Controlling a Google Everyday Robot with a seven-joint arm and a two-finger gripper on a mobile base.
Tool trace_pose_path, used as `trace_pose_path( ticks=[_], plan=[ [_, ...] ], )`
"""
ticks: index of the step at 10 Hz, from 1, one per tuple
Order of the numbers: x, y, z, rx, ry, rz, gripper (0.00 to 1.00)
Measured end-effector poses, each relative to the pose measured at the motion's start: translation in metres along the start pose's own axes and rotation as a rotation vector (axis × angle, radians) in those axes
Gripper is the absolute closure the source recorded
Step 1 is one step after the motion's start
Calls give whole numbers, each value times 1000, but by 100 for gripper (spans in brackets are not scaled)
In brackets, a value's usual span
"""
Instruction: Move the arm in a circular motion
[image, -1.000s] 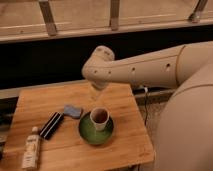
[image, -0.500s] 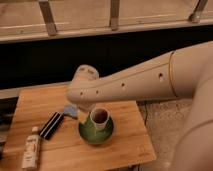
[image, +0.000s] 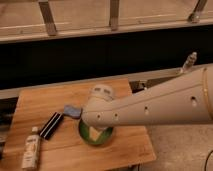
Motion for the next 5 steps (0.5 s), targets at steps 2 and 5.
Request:
trace_pose_path(
  ticks=[2,5],
  plan=[
    [25,-34,2,46,16,91,20],
    [42,-104,-2,116,-6,218,20]
  ],
)
